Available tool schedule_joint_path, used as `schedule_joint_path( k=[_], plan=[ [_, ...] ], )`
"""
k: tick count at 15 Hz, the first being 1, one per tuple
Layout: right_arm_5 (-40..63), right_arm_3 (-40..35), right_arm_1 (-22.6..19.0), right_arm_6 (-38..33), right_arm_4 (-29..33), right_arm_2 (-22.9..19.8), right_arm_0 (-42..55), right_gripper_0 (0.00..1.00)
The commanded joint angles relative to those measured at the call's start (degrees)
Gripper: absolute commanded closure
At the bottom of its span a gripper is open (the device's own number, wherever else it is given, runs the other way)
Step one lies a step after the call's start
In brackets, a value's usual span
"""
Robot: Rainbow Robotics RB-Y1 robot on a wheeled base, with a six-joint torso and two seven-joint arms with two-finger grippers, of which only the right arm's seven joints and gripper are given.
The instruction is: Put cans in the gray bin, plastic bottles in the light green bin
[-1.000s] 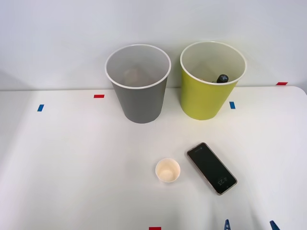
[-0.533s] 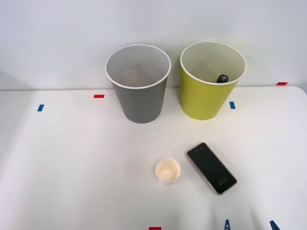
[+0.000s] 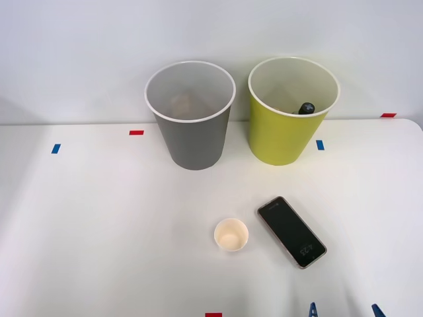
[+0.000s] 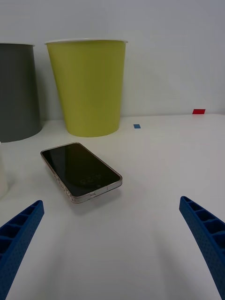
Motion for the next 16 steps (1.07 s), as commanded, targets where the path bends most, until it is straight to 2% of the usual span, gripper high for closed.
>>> schedule_joint_path(
  k=[1,16],
  plan=[
    [0.0,0.0,0.0,0.0,0.0,0.0,0.0,0.0],
    [0.0,0.0,0.0,0.0,0.0,0.0,0.0,0.0]
  ],
)
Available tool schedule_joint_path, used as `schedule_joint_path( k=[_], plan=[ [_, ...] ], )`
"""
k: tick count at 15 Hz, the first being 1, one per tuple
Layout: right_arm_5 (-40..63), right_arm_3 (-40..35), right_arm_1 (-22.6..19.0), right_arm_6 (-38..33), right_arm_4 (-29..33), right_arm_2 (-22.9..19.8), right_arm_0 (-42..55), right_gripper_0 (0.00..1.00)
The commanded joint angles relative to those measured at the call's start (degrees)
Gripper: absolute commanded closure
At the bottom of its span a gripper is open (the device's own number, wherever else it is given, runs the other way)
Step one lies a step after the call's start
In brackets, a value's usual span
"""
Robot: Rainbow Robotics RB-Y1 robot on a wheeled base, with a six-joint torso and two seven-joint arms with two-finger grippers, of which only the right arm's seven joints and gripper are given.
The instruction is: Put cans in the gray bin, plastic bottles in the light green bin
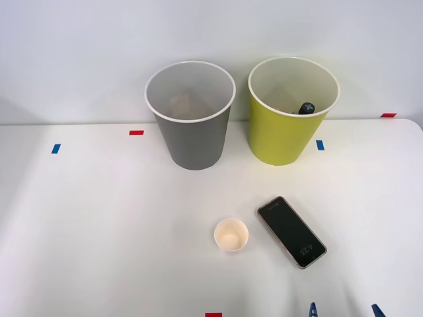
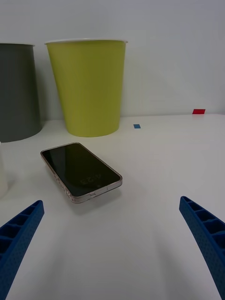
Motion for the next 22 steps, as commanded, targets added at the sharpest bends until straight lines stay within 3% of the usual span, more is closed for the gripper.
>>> schedule_joint_path(
  k=[1,22],
  plan=[
    [0.0,0.0,0.0,0.0,0.0,0.0,0.0,0.0],
    [0.0,0.0,0.0,0.0,0.0,0.0,0.0,0.0]
  ],
)
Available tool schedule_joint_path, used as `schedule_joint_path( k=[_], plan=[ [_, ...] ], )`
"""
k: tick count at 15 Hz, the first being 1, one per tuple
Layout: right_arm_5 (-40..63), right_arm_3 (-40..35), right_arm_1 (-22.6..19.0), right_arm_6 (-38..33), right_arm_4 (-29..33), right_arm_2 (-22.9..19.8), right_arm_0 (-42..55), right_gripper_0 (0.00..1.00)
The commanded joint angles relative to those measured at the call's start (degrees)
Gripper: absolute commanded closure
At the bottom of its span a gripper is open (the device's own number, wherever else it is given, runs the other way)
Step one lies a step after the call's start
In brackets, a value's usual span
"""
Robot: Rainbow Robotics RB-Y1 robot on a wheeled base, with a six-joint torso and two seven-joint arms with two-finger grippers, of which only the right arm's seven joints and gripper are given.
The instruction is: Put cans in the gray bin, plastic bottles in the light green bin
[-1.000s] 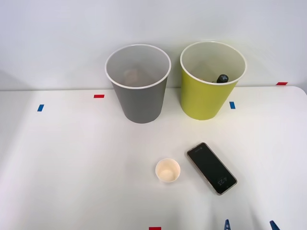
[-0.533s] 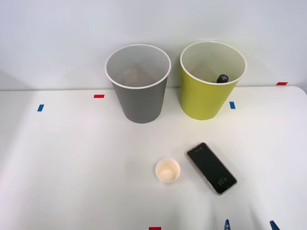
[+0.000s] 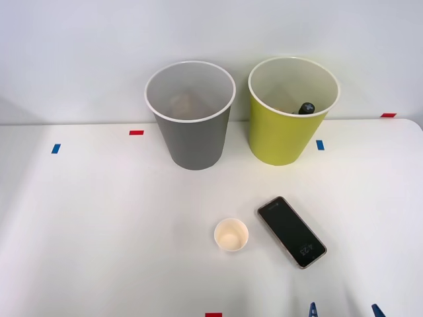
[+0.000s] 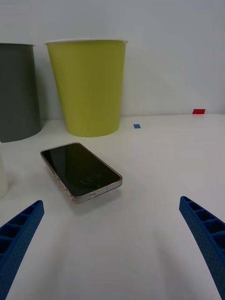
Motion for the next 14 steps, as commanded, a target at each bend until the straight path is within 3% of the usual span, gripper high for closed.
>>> schedule_joint_path(
  k=[1,14],
  plan=[
    [0.0,0.0,0.0,0.0,0.0,0.0,0.0,0.0],
    [0.0,0.0,0.0,0.0,0.0,0.0,0.0,0.0]
  ],
)
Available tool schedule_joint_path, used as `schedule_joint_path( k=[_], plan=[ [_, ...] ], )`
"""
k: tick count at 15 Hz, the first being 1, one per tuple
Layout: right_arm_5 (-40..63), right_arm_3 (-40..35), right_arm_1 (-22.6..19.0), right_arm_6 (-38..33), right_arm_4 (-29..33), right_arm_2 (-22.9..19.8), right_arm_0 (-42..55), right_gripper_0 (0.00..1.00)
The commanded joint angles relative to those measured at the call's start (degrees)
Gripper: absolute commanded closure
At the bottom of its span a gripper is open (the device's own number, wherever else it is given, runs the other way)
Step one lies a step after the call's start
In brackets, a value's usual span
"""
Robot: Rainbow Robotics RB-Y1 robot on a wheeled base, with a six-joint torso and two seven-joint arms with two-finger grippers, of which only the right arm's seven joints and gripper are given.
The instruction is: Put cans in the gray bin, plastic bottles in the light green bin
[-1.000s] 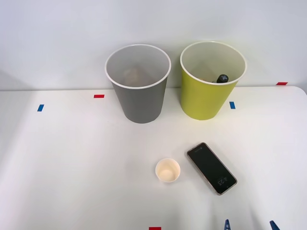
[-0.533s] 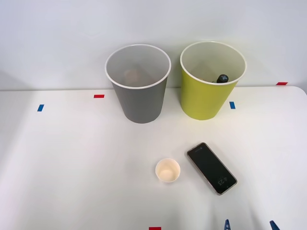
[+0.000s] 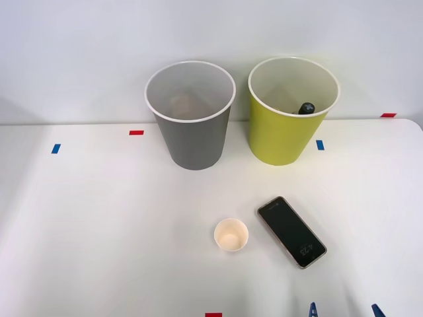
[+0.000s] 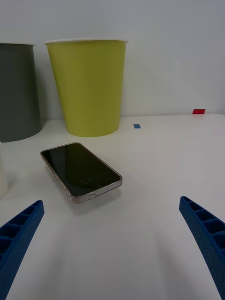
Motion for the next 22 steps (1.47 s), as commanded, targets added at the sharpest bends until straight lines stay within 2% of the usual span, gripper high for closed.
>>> schedule_joint_path(
  k=[1,22],
  plan=[
    [0.0,0.0,0.0,0.0,0.0,0.0,0.0,0.0],
    [0.0,0.0,0.0,0.0,0.0,0.0,0.0,0.0]
  ],
)
